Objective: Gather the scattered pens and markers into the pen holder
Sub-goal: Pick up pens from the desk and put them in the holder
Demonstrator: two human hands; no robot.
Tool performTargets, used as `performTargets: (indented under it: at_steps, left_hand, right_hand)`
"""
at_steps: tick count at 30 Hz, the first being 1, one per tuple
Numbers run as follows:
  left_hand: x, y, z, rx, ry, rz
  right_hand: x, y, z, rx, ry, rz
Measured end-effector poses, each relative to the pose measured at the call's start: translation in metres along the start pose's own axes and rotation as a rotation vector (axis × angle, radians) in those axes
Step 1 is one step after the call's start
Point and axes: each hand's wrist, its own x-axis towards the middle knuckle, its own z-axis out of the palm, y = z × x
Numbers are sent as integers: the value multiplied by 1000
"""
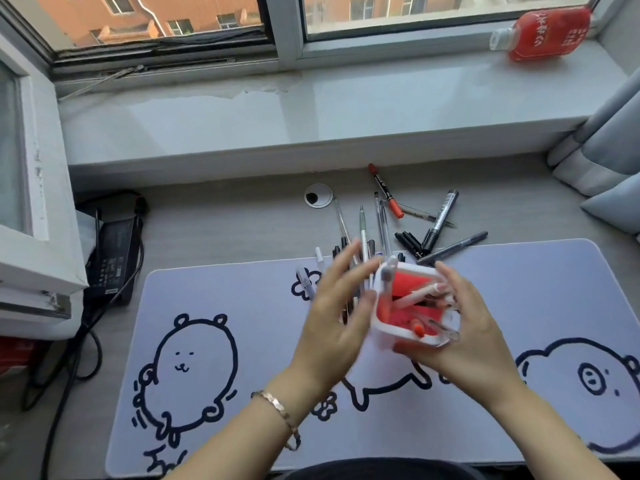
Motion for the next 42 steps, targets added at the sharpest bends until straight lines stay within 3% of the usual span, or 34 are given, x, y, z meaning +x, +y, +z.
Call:
performTargets:
  at_steps: [3,5,7,12,16,18,21,28,31,37,42]
  left_hand:
    - [21,-32,-9,213,202,-488]
    - [39,-54,-11,318,173,-830]
    - [52,-73,-6,405,110,-911]
    - [68,-89,8,588,41,-746]
    - [57,-96,1,518,38,-655]
    - [49,-94,-5,332,73,-670]
    - [47,-63,-19,-182,280,-616]
    - [51,52,-49,-572,496,110]
    - [43,64,-34,-527,473,188]
    - [11,23,3,-248,184,28]
    - [-7,5,16,133,62,41]
  right_hand:
    - [7,3,-13,7,42,50]
    - [10,5,-17,-3,75,60]
    - [11,6,-18,-9,89,72]
    - [6,5,-14,20,47,93]
    - [1,6,-10,11,30,104]
    - [1,6,-11,7,26,105]
    - [-1,6,-13,-15,24,99]
    - [2,-4,3,-55,-69,60]
    - [2,-9,8,-34,-69,35]
    - [-1,-13,8,-16,-14,-21]
    - [-6,-5,5,-89,30,-33]
